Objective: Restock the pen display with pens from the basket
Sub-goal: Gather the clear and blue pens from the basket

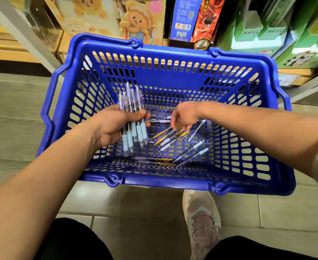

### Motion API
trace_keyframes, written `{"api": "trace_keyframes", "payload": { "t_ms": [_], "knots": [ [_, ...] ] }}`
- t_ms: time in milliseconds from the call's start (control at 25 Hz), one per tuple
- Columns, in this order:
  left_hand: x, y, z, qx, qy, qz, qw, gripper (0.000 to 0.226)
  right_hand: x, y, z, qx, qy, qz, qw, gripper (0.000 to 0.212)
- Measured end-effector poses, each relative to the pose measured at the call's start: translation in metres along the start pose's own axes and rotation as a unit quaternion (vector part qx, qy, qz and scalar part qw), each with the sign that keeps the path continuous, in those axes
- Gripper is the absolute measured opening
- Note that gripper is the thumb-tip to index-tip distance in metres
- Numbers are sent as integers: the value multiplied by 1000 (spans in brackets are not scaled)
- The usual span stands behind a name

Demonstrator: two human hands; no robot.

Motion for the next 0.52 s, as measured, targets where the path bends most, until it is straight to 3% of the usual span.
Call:
{"api": "trace_keyframes", "payload": {
  "t_ms": [80, 120, 320, 520],
  "knots": [
    [0, 2, 2, 1, -2, -13, 1000, 30, -30, -33, 7, 23, -68, -312, 948, 26],
    [0, 3, 3, -2, -5, -17, 1000, 26, -40, -49, 9, 39, -77, -379, 921, 30],
    [-3, 7, 7, -16, -20, -21, 999, 16, -34, -69, 5, -56, 40, -478, 876, 21],
    [-4, 10, 4, -29, -16, -18, 999, 17, -30, -79, 5, -95, 136, -549, 820, 16]
  ]
}}
Point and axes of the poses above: each hand's wrist, its own z-axis towards the middle knuckle, its own y-axis out of the back of the hand, x = y × z, the point moved 8 cm from there along z, towards the middle knuckle, and after that the axes turned 13 degrees about -y, right-handed, at the moved point
